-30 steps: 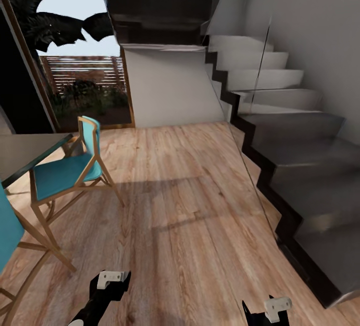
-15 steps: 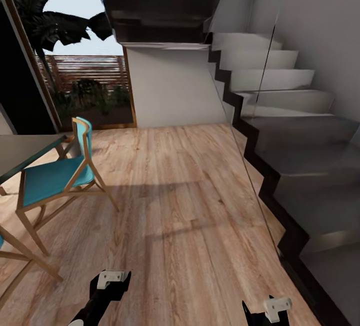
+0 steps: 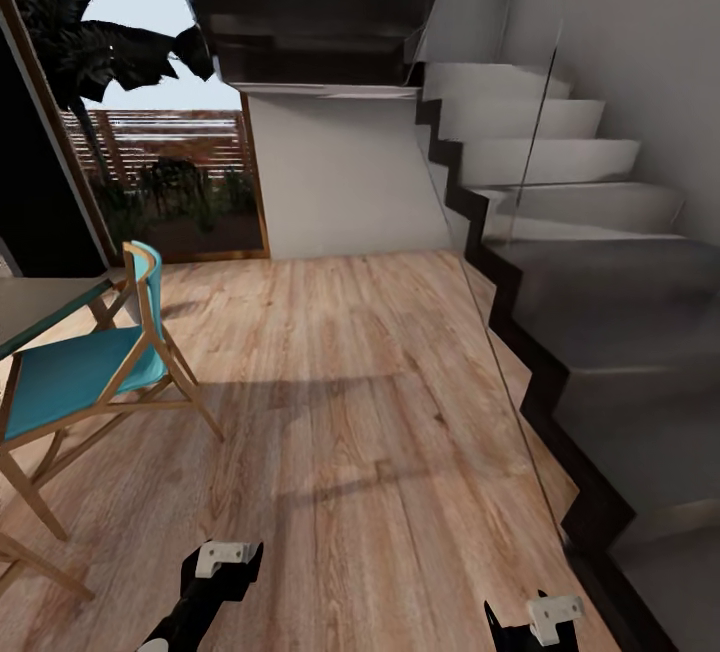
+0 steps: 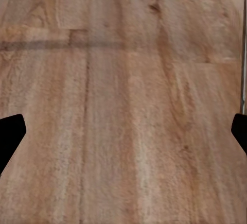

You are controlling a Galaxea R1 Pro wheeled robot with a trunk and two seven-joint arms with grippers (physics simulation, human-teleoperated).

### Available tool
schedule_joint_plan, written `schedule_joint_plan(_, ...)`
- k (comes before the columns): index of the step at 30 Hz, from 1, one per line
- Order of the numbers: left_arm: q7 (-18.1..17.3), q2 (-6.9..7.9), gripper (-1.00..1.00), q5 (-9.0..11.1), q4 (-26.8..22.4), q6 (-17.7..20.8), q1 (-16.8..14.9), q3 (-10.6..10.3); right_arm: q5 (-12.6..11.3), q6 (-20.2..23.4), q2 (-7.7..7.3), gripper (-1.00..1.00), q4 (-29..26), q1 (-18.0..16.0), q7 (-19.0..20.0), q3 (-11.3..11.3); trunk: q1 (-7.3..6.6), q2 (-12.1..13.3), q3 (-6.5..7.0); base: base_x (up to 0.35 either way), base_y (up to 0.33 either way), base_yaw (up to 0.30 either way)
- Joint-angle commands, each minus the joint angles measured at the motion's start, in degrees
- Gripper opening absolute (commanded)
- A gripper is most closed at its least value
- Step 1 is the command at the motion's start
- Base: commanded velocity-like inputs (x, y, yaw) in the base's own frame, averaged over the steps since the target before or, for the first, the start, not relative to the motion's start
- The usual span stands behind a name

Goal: Put the three can of soda from the living room inside the tash can in the kitchen.

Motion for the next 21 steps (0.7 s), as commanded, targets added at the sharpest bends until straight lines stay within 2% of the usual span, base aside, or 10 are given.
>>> schedule_joint_plan(1,0.0,0.0,1.0,0.0,0.0,0.0,0.0,0.0,0.0,0.0,0.0,1.0,0.0,0.0,0.0,0.0,0.0,0.0,0.0,0.268,-0.009,0.123)
schedule_joint_plan(21,0.1,0.0,1.0,0.0,0.2,0.0,0.0,-0.1,0.0,0.0,0.01,1.0,0.0,0.0,0.0,0.0,0.0,0.0,-0.4,0.261,-0.001,0.213)
